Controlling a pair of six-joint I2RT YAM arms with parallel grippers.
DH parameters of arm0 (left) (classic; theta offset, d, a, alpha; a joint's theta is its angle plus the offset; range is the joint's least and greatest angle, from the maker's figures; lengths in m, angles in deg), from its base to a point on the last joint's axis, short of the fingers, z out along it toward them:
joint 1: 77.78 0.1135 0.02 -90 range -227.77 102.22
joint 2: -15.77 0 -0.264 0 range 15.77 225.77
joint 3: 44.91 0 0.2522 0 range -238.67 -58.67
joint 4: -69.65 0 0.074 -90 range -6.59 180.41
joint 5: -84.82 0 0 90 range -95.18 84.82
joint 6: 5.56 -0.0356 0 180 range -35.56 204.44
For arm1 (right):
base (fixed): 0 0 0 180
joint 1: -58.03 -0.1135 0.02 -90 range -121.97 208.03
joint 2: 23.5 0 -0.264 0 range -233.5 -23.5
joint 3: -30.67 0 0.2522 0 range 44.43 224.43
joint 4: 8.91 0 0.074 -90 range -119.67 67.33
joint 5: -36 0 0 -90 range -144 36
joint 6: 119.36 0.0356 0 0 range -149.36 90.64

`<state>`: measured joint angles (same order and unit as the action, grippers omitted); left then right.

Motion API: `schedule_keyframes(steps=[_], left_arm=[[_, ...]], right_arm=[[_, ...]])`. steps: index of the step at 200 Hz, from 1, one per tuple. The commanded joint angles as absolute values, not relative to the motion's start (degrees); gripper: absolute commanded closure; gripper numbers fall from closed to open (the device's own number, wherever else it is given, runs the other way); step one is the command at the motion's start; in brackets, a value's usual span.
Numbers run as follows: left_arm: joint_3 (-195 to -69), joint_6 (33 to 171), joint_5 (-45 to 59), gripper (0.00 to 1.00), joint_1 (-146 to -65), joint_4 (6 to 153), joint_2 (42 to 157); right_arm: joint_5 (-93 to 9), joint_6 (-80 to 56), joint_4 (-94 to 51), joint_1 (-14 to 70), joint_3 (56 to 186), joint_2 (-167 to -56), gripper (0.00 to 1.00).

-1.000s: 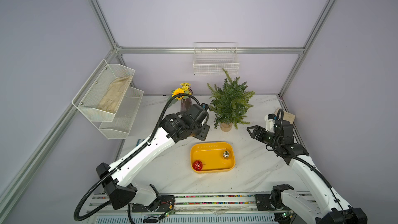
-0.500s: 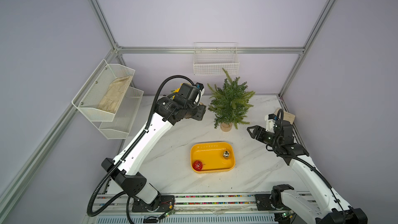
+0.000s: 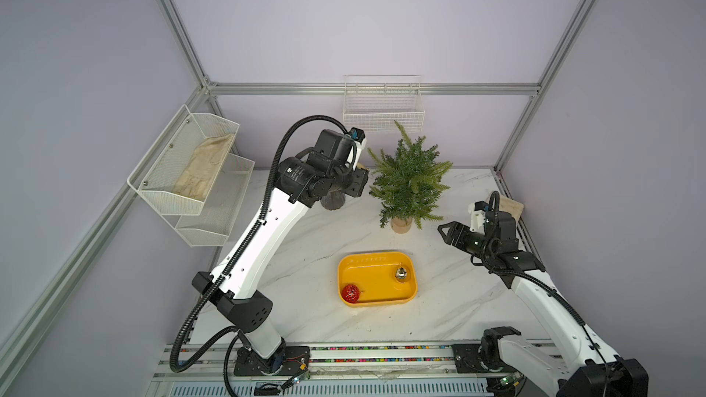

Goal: Decorate the small christmas tree with ornaments
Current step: Hang an ornament on the christmas tree.

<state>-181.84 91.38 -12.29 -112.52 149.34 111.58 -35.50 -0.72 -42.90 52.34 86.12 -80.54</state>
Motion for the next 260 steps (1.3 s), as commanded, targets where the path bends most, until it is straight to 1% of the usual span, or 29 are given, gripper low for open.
schedule_keyframes(steps=[1, 50, 113, 211, 260], left_arm=[[-186.3, 89.7, -12.9, 0.43, -112.1, 147.6, 111.1], [-189.0, 89.5, -10.1, 0.43, -112.0, 146.2, 113.8], [-191.0, 87.7, -10.5, 0.42, -111.1, 146.2, 116.1], [-191.5, 88.5, -4.0, 0.43, -109.0, 146.5, 118.8], [-188.8, 88.9, -2.1, 0.44, -109.1, 147.1, 119.0]], right_arm=[[-37.0, -2.2, -43.2, 52.0, 88.0, -80.3, 0.29], [-37.8, -2.7, -43.1, 52.0, 86.7, -79.2, 0.29], [-39.5, -5.4, -42.5, 52.0, 87.8, -80.7, 0.28], [-39.9, -6.3, -41.7, 52.0, 87.2, -79.3, 0.28], [-39.7, -6.5, -41.1, 52.0, 86.9, -79.5, 0.28]])
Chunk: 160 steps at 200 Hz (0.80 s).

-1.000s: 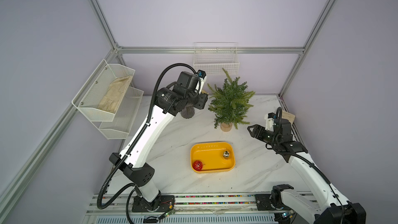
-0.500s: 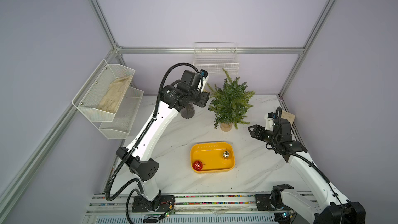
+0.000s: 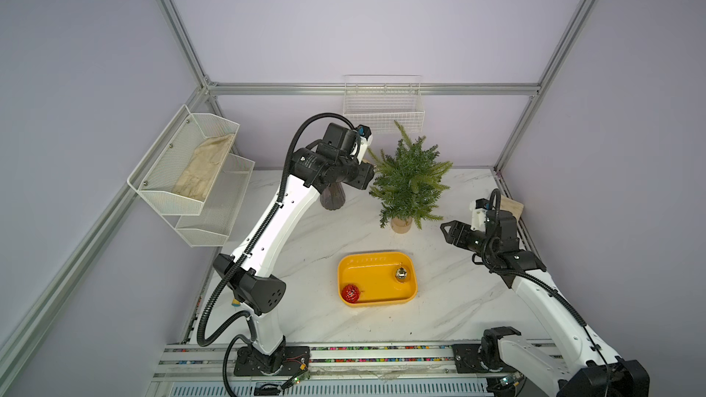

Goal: Decorate the small christmas tree with ornaments
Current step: Hang an ornament on the christmas tree.

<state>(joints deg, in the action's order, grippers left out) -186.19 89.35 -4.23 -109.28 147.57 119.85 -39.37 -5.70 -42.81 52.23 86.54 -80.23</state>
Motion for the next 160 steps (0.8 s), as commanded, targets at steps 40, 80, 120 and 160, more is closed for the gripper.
schedule_keyframes(steps=[40, 80, 120, 160], left_arm=[[-185.6, 89.0, -3.2, 0.44, -109.0, 147.4, 117.0], [-182.4, 89.6, -3.0, 0.45, -109.0, 147.5, 115.8], [-179.2, 89.9, -3.4, 0.45, -109.1, 147.4, 115.0], [-178.4, 90.2, -2.8, 0.46, -109.1, 147.4, 115.3]], right_arm=[[-39.4, -6.6, -40.6, 52.0, 86.4, -79.4, 0.28], [-39.1, -6.6, -40.4, 52.0, 86.1, -79.1, 0.28], [-38.9, -6.7, -40.0, 52.0, 85.7, -79.0, 0.27], [-38.8, -6.7, -39.7, 52.0, 85.4, -79.1, 0.27]])
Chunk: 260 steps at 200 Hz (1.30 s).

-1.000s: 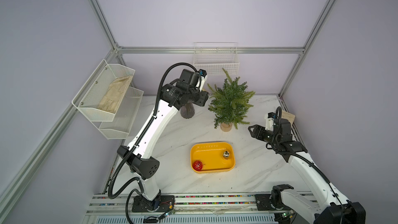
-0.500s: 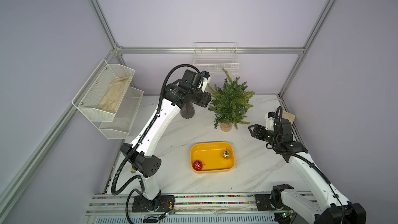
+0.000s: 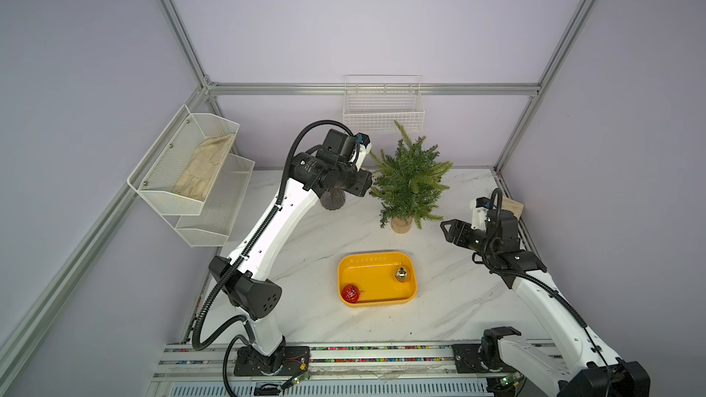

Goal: Decorate the small christmas tree with ornaments
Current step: Hang an ornament on the christmas tree.

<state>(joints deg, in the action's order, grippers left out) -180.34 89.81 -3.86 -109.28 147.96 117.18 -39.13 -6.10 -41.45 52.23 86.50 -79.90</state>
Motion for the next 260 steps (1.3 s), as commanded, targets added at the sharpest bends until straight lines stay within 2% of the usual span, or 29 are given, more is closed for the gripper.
schedule_keyframes(steps=[1, 118, 260], left_arm=[[-178.4, 90.2, -2.8, 0.46, -109.0, 147.5, 115.3], [-172.2, 91.1, -6.4, 0.47, -109.1, 147.0, 111.8], [-165.6, 92.0, -5.6, 0.46, -109.0, 145.0, 110.4]], right_arm=[[-38.8, -6.7, -39.7, 52.0, 85.4, -79.1, 0.27], [-38.5, -6.6, -39.6, 52.0, 85.1, -79.4, 0.27], [-38.4, -6.7, -39.4, 52.0, 85.1, -80.2, 0.27]])
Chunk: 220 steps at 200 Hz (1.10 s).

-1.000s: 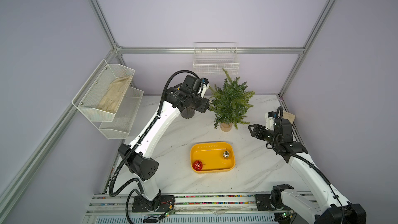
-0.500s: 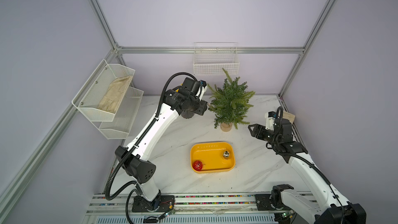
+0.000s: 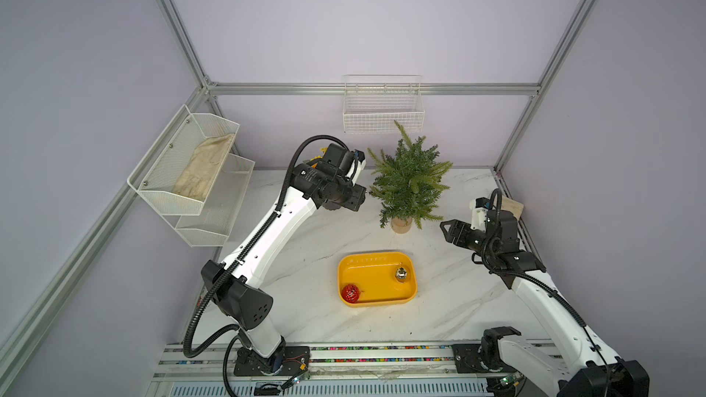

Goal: Decorate the small christmas tree with ornaments
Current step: Hang an ornament on the christmas tree.

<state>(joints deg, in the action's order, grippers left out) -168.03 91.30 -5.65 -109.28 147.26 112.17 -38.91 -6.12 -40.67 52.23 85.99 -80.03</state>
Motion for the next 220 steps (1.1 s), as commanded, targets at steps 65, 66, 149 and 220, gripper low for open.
schedule_keyframes(steps=[65, 66, 149, 220], left_arm=[[-166.1, 91.8, -5.1, 0.44, -109.0, 144.1, 112.7], [-166.1, 91.8, -5.1, 0.44, -109.0, 144.1, 112.7], [-163.1, 93.9, -5.1, 0.22, -109.0, 143.6, 113.2], [-161.1, 94.0, -7.3, 0.20, -109.0, 143.3, 111.0]], right_arm=[[-38.6, -6.8, -39.4, 52.0, 85.0, -80.0, 0.27], [-38.6, -6.7, -39.3, 52.0, 85.0, -79.9, 0.27], [-38.5, -6.8, -39.3, 52.0, 85.0, -80.0, 0.27], [-35.7, -3.0, -41.1, 51.7, 85.2, -78.1, 0.28]])
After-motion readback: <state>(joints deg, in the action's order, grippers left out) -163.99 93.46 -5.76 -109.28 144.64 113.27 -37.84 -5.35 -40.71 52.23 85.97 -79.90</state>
